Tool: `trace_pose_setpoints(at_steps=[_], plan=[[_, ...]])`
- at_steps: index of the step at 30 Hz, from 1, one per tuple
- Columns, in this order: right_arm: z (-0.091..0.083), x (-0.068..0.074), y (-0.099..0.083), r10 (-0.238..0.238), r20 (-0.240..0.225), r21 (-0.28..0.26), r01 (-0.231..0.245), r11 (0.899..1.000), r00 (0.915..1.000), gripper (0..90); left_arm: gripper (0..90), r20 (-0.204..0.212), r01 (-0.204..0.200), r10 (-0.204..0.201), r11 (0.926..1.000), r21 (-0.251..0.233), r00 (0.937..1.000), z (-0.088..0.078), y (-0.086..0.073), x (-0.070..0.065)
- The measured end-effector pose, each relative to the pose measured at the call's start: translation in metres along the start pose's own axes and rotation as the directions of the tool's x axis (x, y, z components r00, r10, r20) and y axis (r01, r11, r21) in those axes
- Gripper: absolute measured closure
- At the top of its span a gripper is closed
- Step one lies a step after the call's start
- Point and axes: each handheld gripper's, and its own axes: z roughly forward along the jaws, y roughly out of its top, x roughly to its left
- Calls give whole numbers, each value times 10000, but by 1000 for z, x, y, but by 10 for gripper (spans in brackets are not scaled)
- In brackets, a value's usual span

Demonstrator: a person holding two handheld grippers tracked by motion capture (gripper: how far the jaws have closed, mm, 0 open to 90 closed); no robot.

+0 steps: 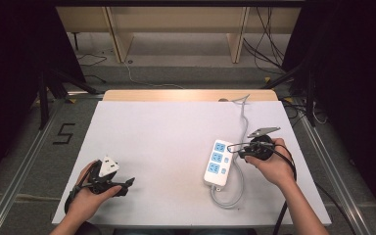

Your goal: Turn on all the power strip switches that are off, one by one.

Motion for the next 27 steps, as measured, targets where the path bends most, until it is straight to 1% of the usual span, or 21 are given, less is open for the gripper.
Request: trace_pose_setpoints(at_steps=[3, 12, 19, 24, 27], plan=[[-1, 0, -5, 139, 17, -156, -138, 9998, 9999, 642, 180, -14, 31, -31, 10000, 42, 10000, 0, 0, 1], [-4, 1, -18, 119, 96, -701, -112, 9975, 9999, 568, 180, -29, 64, -64, 10000, 36, 10000, 0, 0, 1], [-6, 2, -28, 255, 45, -1099, -248, 9936, 9997, 532, 180, -34, 66, -65, 10000, 45, 10000, 1, -1, 2], [-9, 3, -35, 350, 129, -1476, -327, 9885, 9993, 513, 180, -25, 97, -97, 9999, 73, 10000, 1, -1, 2], [-11, 2, -40, 463, 45, -1738, -448, 9838, 9989, 506, 180, -24, 116, -116, 9999, 83, 9999, 1, -1, 3]])
